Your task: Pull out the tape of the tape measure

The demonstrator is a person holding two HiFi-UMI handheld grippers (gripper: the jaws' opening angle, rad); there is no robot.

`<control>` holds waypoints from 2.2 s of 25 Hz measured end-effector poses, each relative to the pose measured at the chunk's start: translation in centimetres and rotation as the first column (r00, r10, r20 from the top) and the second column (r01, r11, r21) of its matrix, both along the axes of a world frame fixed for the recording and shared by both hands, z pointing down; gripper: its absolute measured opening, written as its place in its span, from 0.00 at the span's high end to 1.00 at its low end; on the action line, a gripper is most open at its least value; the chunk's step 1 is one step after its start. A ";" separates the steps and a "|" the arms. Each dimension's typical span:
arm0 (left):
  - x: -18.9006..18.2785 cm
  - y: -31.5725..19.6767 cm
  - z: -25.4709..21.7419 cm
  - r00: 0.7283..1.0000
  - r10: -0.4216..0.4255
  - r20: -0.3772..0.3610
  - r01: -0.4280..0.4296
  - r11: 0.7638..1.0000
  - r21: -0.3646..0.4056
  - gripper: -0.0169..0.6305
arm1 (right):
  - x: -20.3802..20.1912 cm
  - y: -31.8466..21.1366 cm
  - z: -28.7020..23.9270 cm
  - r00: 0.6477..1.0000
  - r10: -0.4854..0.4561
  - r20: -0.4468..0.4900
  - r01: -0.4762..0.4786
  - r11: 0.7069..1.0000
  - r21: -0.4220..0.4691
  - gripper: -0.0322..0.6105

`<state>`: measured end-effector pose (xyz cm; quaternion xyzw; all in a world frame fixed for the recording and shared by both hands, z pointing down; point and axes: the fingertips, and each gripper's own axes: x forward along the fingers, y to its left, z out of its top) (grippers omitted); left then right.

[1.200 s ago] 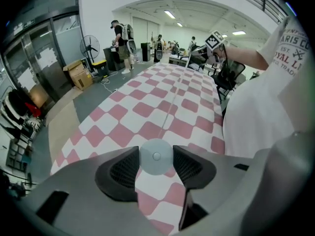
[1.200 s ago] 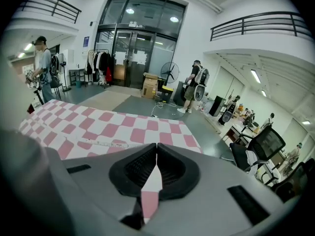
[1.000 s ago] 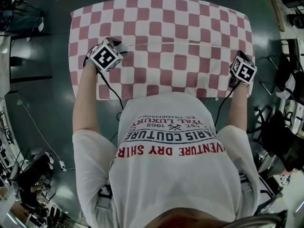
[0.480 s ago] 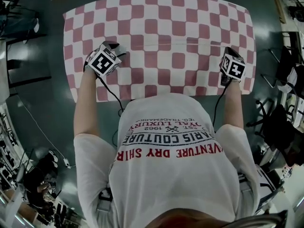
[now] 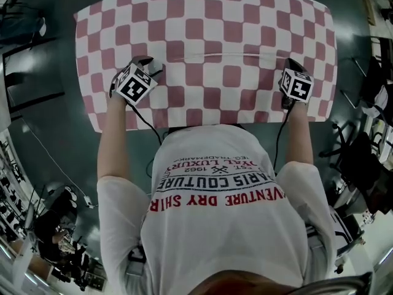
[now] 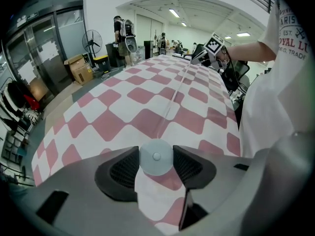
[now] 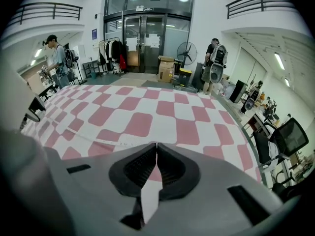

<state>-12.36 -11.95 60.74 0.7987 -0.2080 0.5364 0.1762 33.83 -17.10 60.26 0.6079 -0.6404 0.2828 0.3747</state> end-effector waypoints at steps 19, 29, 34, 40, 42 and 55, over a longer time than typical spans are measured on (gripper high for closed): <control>-1.0 -0.2 3.9 0.990 -0.130 0.047 0.128 0.991 0.046 0.61 | -0.5 2.8 5.2 0.999 -0.042 -0.034 0.038 0.993 -0.115 0.90; -1.4 -0.7 4.2 0.968 -0.249 -0.036 0.250 0.968 0.029 0.59 | -0.4 2.8 5.3 0.998 -0.042 -0.050 0.038 0.996 -0.084 0.90; -1.9 -1.4 3.9 0.966 -0.257 -0.035 0.259 0.961 0.095 0.43 | -0.7 2.7 4.8 0.998 -0.037 -0.059 0.034 0.997 -0.063 0.89; -1.1 -1.2 1.7 0.955 -0.279 -0.105 0.292 0.943 0.156 0.41 | -2.7 2.5 1.7 0.998 -0.047 -0.042 0.048 0.999 0.021 0.89; -0.8 -1.4 -0.1 0.953 -0.276 -0.124 0.298 0.931 0.213 0.41 | -3.8 2.5 0.4 0.998 -0.064 -0.022 0.065 0.996 0.059 0.89; 0.4 -2.9 -12.3 0.850 -0.380 -0.366 0.514 0.752 0.412 0.92 | -12.0 1.6 -11.7 0.968 -0.240 0.075 0.198 0.912 0.360 0.90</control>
